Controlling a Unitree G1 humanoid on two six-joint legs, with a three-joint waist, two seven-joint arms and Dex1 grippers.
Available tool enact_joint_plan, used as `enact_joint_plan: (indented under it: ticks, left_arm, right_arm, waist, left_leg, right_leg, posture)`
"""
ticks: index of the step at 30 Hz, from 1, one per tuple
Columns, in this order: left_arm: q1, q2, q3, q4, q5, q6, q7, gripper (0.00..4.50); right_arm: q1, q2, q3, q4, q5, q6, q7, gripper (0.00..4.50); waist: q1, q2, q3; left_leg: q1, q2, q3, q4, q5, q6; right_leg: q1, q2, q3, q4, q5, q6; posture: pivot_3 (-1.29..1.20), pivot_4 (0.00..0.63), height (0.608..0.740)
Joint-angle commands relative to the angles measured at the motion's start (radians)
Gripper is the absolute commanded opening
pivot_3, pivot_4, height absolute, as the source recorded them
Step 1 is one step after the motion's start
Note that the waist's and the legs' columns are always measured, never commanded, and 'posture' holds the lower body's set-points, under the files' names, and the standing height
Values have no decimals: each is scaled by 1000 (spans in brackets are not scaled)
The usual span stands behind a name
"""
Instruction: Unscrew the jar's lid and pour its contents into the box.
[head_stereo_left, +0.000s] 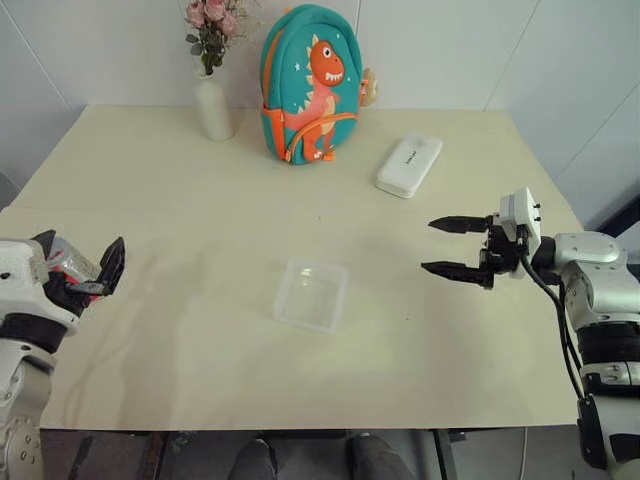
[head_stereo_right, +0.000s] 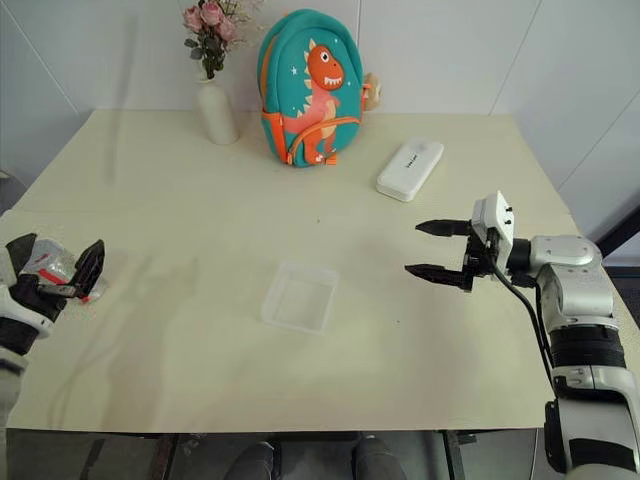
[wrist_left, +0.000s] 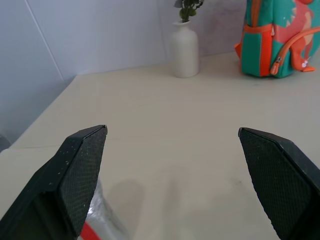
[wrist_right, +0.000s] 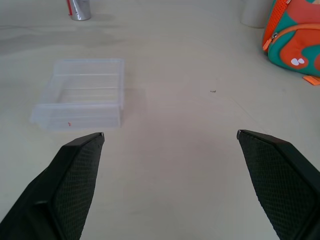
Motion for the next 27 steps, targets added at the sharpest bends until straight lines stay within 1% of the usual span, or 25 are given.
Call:
enact_joint_plan:
  ticks: [1, 7, 9, 11, 13, 15, 18, 22, 24, 27]
  left_arm:
    - [-23, 21, -10, 16, 27, -43, -19, 4481]
    - [-58, 3, -42, 32, 73, -110, -21, 4481]
    - [-60, -15, -43, 22, 98, -117, 15, 4481]
    - [-61, -32, -40, 3, 118, -111, 51, 4481]
    - [-35, -66, -37, -61, 135, -67, 107, 4481]
    - [-17, -76, -18, -73, 143, -60, 120, 4481]
    - [58, -157, -8, -157, 164, -39, 182, 4481]
    - [127, -250, -33, -260, 168, -22, 223, 4481]
    - [147, -263, -13, -249, 181, -28, 230, 4481]
    - [191, -313, 7, -199, 240, -69, 265, 4481]
  right_arm:
    - [29, 11, -45, -74, 36, 7, -41, 4500]
    - [61, 23, -40, -122, 51, 15, -76, 4500]
    - [62, 24, -36, -136, 58, 29, -82, 4500]
    - [45, 27, -23, -122, 53, 34, -76, 4500]
    - [3, 36, -10, -67, 35, 11, -62, 4500]
    - [-29, 56, 7, -46, 22, 4, -71, 4500]
    - [-99, 101, 25, 27, 10, -16, -57, 4500]
    - [-136, 133, 40, 80, -10, -44, -37, 4500]
    - [-140, 151, 52, 75, -14, -41, -38, 4500]
    - [-146, 162, 51, 108, -15, -52, -9, 4500]
  waist:
    - [2, 0, 0]
    - [-1, 0, 0]
    - [0, 0, 0]
    - [0, 0, 0]
    - [-2, 0, 0]
    - [-5, 0, 0]
    - [-13, 0, 0]
    - [-8, 0, 0]
    - [1, 0, 0]
    - [7, 0, 0]
  left_leg:
    - [0, 0, 0, 0, 0, 0]
    - [0, 0, 1, 0, 0, -1]
    - [0, 0, 1, 1, 0, -1]
    - [0, 0, 1, 1, 0, -1]
    - [0, 0, 1, 1, 0, 0]
    - [0, 0, 2, 1, 0, 0]
    - [1, 1, 1, 1, 0, 0]
    - [1, 1, 2, 1, -1, 0]
    - [0, 1, 2, 2, -1, 0]
    - [0, 0, 2, 4, -1, 0]
  right_leg:
    - [0, 0, 0, 0, 0, 0]
    - [0, 0, 1, 0, 0, 0]
    - [0, 0, 1, 1, 0, 0]
    - [0, 0, 1, 1, 0, 0]
    - [0, 0, 0, 1, 0, 0]
    - [0, 0, 1, 0, 0, 1]
    - [0, 1, 1, 1, 0, 1]
    - [-1, 1, 2, 1, 0, 1]
    - [0, 1, 2, 1, 0, 1]
    - [0, 0, 2, 1, 1, 1]
  posture:
    - [0, 150, 740]
    - [0, 150, 740]
    - [0, 150, 740]
    - [0, 150, 740]
    - [0, 150, 740]
    - [0, 150, 740]
    - [0, 150, 740]
    - [0, 150, 740]
    - [0, 150, 740]
    - [0, 150, 740]
